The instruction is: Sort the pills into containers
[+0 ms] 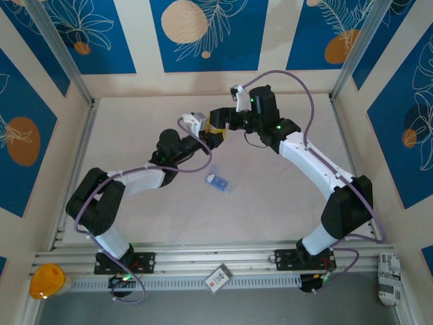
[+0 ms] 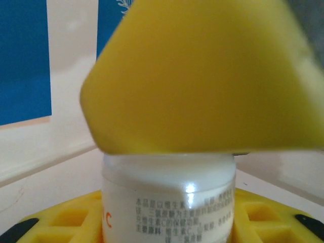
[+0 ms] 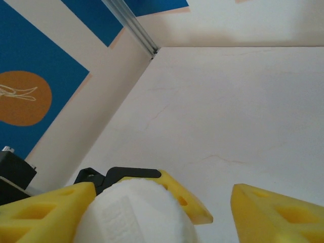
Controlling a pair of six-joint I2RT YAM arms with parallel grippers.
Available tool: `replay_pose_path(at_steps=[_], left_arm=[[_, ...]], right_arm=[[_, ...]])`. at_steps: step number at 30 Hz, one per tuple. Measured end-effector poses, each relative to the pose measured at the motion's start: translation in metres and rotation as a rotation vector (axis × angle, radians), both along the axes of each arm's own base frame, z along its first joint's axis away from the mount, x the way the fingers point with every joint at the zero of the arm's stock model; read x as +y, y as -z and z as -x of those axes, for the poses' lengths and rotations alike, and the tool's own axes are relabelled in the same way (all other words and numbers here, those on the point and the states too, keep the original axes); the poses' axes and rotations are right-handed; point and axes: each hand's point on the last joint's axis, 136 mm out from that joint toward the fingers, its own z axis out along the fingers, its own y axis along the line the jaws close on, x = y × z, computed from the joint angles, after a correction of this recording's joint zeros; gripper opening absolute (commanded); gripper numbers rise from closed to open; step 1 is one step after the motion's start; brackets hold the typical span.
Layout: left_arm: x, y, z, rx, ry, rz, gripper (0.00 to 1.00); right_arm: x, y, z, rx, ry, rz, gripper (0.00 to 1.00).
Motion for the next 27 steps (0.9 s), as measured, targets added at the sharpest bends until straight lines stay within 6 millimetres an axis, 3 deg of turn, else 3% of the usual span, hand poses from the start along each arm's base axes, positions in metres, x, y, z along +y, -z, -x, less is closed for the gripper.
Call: replay_pose_path(at_steps=[3,10,27], left_arm=[[0.004,-0.004,0.001,-0.015,0.016,0.014,0.0],[0.018,-0.005,-0.004,-0.007,0.06,0.044,0.0],[0.011,0.003,0.019,0.126,0.36,0.133,0.0]], right_arm=[[-0.01,-0.014,0.004,-0.006,-0.022,-0.038,0.86],[-0.024,-0.049,0.022,-0.081,-0.112,-0.095,0.83],[-0.006,-0.023,0.014,-0.036,-0.31,-0.058,0.71]])
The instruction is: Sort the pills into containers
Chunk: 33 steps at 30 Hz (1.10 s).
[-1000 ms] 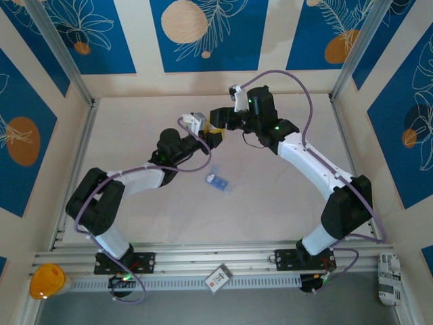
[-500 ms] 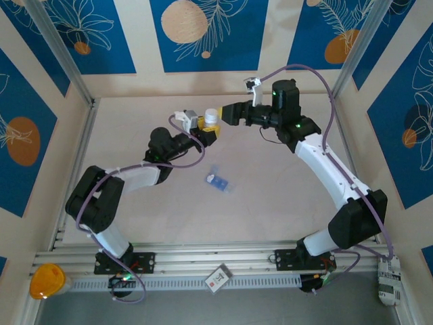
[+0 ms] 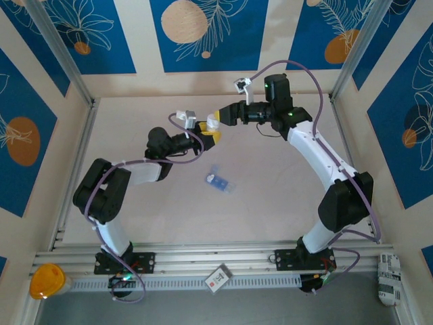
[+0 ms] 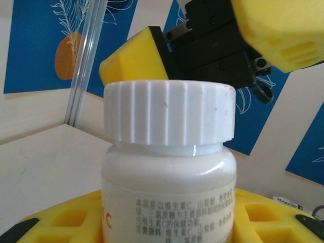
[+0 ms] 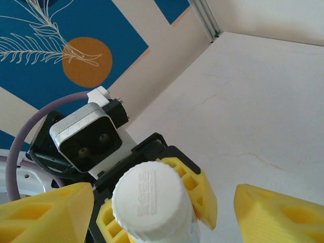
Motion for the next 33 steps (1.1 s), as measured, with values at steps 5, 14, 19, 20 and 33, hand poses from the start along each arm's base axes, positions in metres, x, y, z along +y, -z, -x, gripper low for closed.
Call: replay_pose_path(at_steps=[5,14,19,20,33], left_arm=[[-0.001,-0.005,0.002,-0.004,0.019,0.01,0.0],[-0.001,-0.007,0.004,-0.004,0.03,0.013,0.0],[-0.001,-0.007,0.004,-0.004,0.03,0.013,0.0],[-0.001,-0.007,0.004,-0.004,0.03,0.013,0.0],[0.0,0.001,-0.005,0.015,-0.028,-0.033,0.0]], right_arm=[[0.005,0.003,0.002,0.004,-0.016,0.005,0.69],[0.013,0.002,0.01,-0.001,-0.052,0.002,0.6],[0.015,0.003,0.011,-0.002,-0.059,0.002,0.47],[0.016,0.003,0.012,0.0,-0.062,0.001,0.45],[0.02,0.012,0.001,-0.01,0.02,0.022,0.35]])
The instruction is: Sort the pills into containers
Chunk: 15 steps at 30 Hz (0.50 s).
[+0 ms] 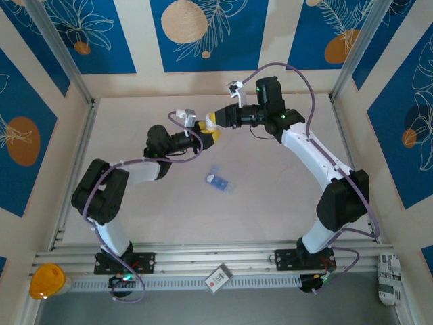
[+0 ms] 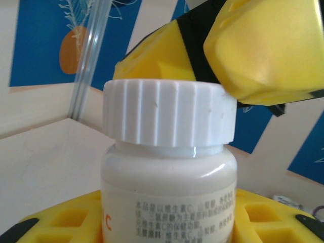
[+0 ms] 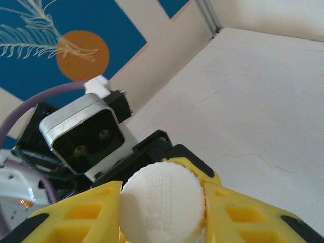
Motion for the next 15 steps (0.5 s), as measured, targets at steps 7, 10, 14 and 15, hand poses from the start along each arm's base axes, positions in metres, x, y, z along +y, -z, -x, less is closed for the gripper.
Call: replay_pose_path(at_steps=[7,10,14,15], left_arm=[[0.004,-0.001,-0.008,-0.056,-0.201,-0.106,0.0],[0.006,-0.003,-0.012,-0.089,-0.298,-0.145,0.0],[0.01,0.001,-0.02,-0.114,-0.406,-0.19,0.0],[0.01,0.002,-0.021,-0.115,-0.421,-0.196,0.0]], right_arm=[[0.005,-0.001,-0.004,-0.034,0.139,-0.02,0.35],[0.008,-0.005,-0.005,-0.057,0.188,-0.028,0.34],[0.011,-0.003,-0.009,-0.065,0.248,-0.027,0.34],[0.011,-0.002,-0.01,-0.063,0.255,-0.025,0.34]])
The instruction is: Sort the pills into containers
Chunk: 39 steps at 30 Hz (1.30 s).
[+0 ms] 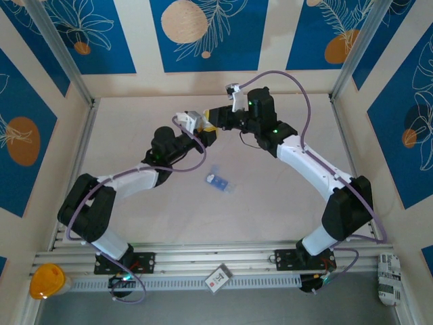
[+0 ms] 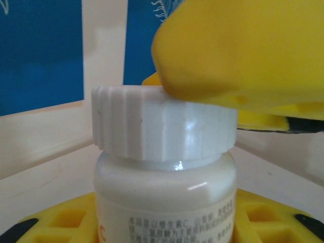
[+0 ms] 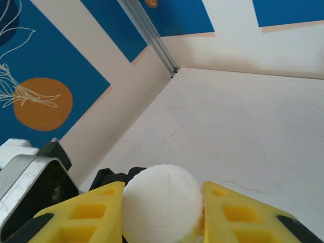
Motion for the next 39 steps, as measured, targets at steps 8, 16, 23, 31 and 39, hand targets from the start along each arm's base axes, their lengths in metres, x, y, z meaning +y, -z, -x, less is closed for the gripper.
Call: replay_pose_path(at_steps=[8,16,23,31,39], left_arm=[[-0.001,0.002,-0.001,-0.007,-0.032,-0.014,0.0],[-0.01,-0.003,0.009,-0.05,0.066,0.037,0.0],[0.006,0.0,0.006,-0.034,0.123,0.069,0.0],[0.004,-0.005,0.013,0.043,0.316,0.15,0.0],[-0.006,-0.01,0.025,0.101,0.455,0.199,0.0]], right_arm=[[-0.004,0.002,-0.002,0.034,0.018,-0.004,0.5],[-0.025,0.0,-0.003,0.092,0.01,-0.019,0.78],[-0.056,-0.013,-0.003,0.062,0.017,-0.037,0.82],[-0.054,-0.012,0.006,0.026,-0.149,-0.034,0.84],[-0.026,-0.019,0.014,-0.004,-0.286,-0.011,0.82]])
